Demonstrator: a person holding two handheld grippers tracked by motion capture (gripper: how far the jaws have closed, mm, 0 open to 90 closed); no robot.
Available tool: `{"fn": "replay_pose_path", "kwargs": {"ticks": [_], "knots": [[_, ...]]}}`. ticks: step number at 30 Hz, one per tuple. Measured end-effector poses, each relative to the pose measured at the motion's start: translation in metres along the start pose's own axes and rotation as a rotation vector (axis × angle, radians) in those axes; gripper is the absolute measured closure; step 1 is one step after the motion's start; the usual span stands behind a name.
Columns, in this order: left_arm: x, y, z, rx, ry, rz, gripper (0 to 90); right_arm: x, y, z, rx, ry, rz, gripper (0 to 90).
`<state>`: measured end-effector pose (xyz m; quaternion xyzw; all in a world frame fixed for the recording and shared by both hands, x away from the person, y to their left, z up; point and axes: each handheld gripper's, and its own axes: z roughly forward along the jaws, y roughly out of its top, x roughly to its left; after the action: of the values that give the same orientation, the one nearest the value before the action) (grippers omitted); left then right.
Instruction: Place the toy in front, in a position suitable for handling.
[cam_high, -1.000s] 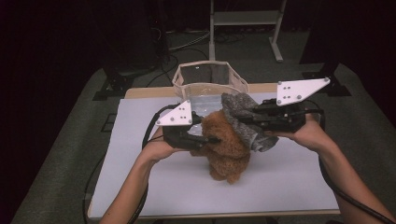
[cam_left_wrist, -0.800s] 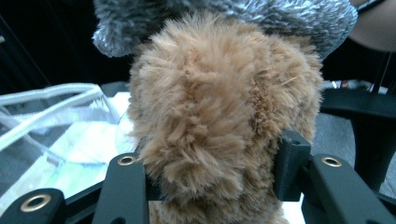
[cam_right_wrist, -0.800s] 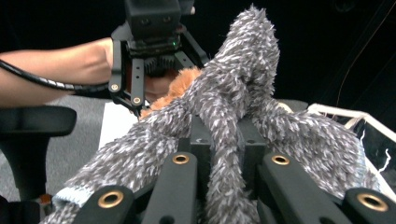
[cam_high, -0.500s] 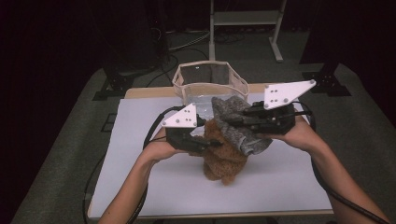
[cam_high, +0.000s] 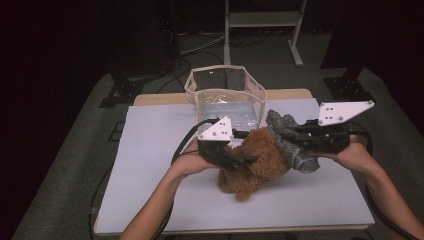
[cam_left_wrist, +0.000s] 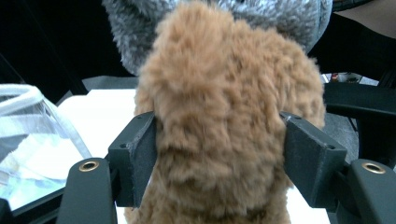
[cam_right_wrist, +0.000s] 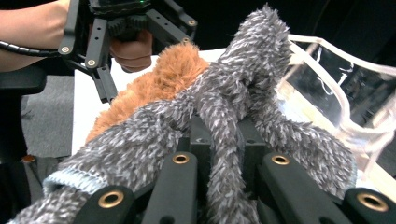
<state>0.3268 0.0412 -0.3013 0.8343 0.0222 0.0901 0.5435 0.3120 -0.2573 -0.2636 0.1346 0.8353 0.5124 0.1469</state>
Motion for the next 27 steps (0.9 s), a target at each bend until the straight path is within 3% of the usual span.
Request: {"fn": "replay_pose_path", "kwargs": {"ticks": [5, 9, 14, 18, 21, 25, 27], "knots": [[-0.001, 0.000, 0.007, 0.013, -0.004, 0.015, 31.6, -0.001, -0.004, 0.000, -0.018, 0.007, 0.018, 80.1], [-0.002, -0.002, 0.008, 0.020, -0.024, 0.024, 38.4, 0.006, 0.009, 0.003, -0.024, 0.025, -0.014, 80.1], [-0.003, -0.005, 0.011, 0.040, 0.002, 0.022, 37.2, 0.010, 0.015, 0.011, 0.005, 0.021, -0.049, 80.1], [-0.005, -0.015, 0.008, 0.078, 0.047, 0.033, 35.1, 0.003, -0.006, 0.009, -0.006, 0.001, 0.008, 80.1], [-0.003, -0.029, 0.001, 0.062, 0.061, -0.013, 32.4, 0.000, -0.020, 0.002, -0.036, 0.000, 0.052, 80.1], [0.000, -0.044, 0.001, 0.079, 0.063, -0.036, 28.2, -0.001, -0.042, -0.009, -0.067, -0.032, 0.089, 80.1], [0.003, -0.050, 0.005, 0.074, 0.041, -0.036, 27.8, 0.000, -0.051, -0.013, -0.082, -0.035, 0.109, 80.1]]}}
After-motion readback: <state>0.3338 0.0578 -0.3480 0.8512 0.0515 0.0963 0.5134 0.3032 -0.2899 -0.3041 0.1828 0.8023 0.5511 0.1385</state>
